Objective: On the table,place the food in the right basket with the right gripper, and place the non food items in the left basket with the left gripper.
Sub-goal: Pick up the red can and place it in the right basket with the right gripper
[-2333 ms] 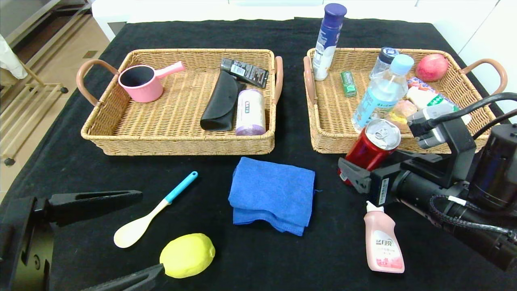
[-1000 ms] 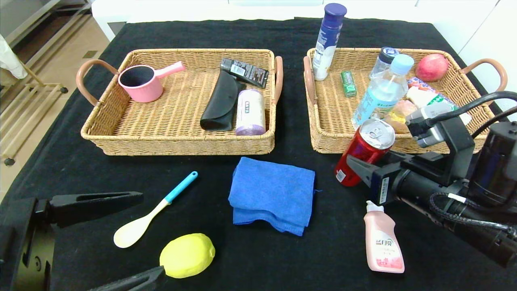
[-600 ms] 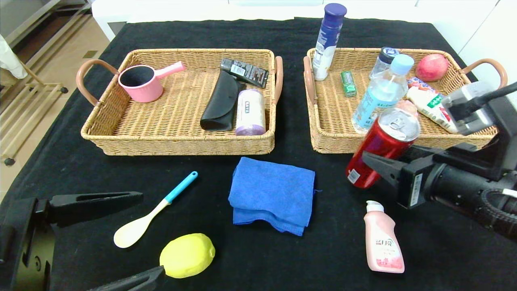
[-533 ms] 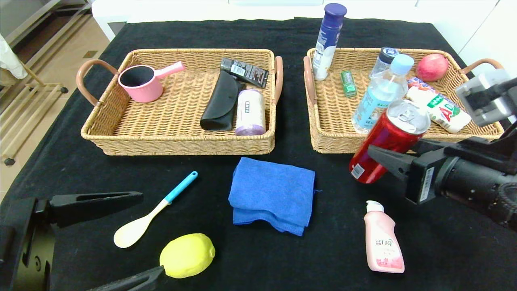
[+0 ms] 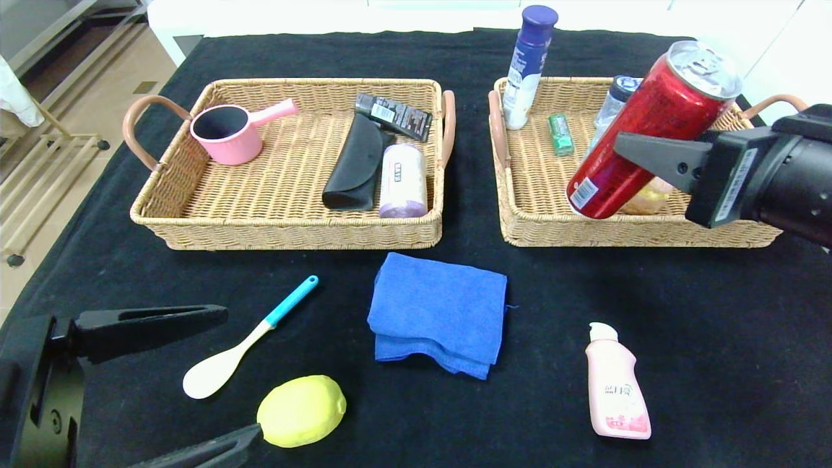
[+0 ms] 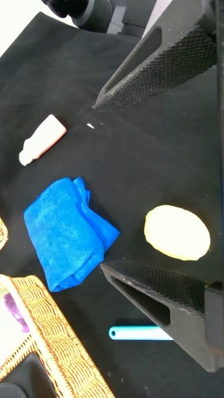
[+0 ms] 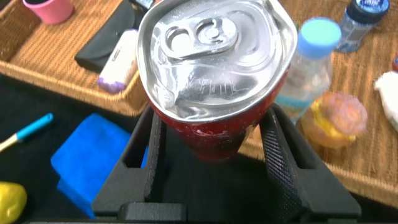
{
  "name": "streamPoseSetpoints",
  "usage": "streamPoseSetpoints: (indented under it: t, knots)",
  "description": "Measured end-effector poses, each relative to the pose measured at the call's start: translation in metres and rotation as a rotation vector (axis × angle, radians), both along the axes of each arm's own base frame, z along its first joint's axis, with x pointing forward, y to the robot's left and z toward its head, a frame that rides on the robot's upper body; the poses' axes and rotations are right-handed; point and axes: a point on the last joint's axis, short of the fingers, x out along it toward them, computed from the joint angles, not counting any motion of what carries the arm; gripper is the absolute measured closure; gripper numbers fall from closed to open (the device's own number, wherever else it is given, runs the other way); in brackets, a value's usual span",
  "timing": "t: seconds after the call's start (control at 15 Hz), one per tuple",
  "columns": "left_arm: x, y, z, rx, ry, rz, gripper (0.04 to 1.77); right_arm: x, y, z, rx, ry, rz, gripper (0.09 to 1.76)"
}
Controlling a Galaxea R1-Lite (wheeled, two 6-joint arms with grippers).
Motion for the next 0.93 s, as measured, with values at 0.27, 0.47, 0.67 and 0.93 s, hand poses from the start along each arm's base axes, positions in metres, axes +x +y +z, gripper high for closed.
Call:
streamPoseSetpoints:
  t: [0.27,0.47,0.67,0.93]
  knots:
    - [-0.001,0.001,0.001,-0.003,-0.007,0.001,0.09,0.023,0.015,0.008,0.018,-0.023,0.005,0.88]
    - [-0.002,0.002,0.003,-0.008,-0.017,0.010,0.09,0.044,0.022,0.011,0.023,-0.033,-0.005,0.88]
    - [-0.004,0.003,0.004,-0.012,-0.026,0.011,0.09,0.066,0.027,0.009,0.019,-0.029,-0.035,0.88]
    - [-0.005,0.003,0.005,-0.013,-0.029,0.011,0.09,0.092,0.030,-0.001,0.026,-0.041,-0.065,0.88]
